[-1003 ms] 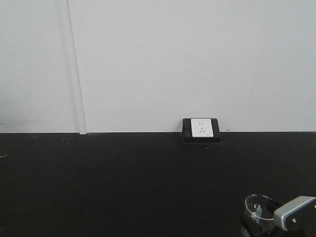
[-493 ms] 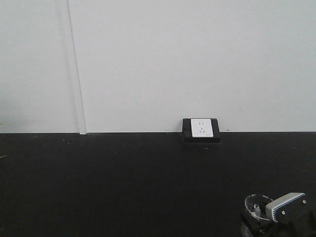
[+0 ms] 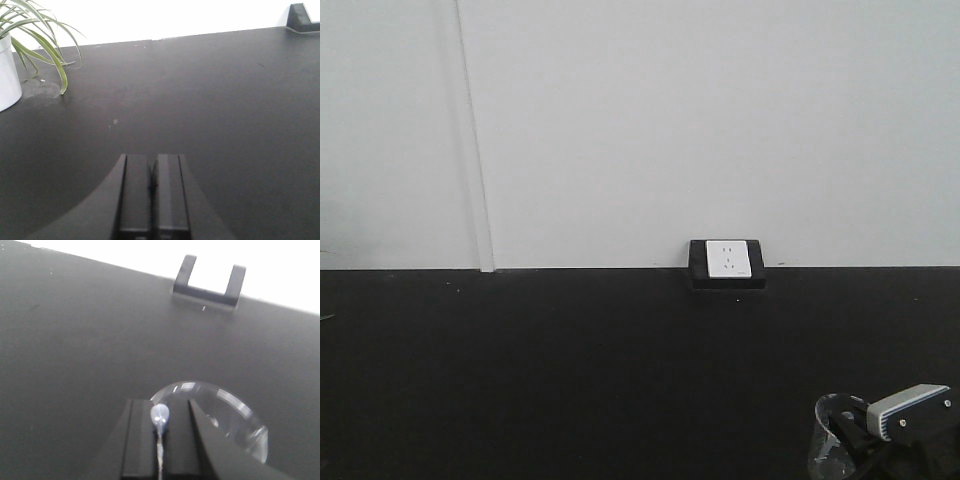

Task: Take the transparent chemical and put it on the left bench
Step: 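Close the right gripper on the dropper's bulb, then lift the dropper up out of the beaker with the right gripper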

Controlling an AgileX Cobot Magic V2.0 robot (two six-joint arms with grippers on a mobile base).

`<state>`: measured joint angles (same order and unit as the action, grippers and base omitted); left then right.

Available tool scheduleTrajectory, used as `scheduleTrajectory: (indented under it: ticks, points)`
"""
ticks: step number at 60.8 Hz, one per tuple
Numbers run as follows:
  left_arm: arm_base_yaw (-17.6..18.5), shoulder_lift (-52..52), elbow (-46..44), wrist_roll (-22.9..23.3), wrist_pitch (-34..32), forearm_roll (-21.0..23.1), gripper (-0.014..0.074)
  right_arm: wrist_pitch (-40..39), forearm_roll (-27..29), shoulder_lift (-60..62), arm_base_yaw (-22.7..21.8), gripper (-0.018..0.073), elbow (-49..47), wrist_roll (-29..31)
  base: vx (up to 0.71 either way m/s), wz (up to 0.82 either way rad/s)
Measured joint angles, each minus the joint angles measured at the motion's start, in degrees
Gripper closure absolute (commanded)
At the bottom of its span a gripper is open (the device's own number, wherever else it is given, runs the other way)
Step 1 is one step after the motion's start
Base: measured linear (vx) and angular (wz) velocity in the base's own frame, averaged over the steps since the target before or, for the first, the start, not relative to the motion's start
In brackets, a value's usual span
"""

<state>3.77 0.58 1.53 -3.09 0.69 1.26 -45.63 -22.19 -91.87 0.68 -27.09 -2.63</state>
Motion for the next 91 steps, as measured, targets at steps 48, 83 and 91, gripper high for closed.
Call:
scheduleTrajectory:
  ticks: [48,83,91]
  points:
    - [0.00,0.00,0.00,0.00,0.00,0.00,0.0600,34.31,-15.81,56.59,0.00,0.0562,3.63,-28.34,0.00,0.00]
    - [0.00,0.00,0.00,0.00,0.00,0.00,0.0600,34.78,-20.07,74.17,0.00,0.0562,13.47,-35.06,0.00,0.00]
    - [0.00,0.00,0.00,0.00,0.00,0.00,0.0600,34.78,-20.07,74.17,0.00,0.0562,13.47,-35.06,0.00,0.00]
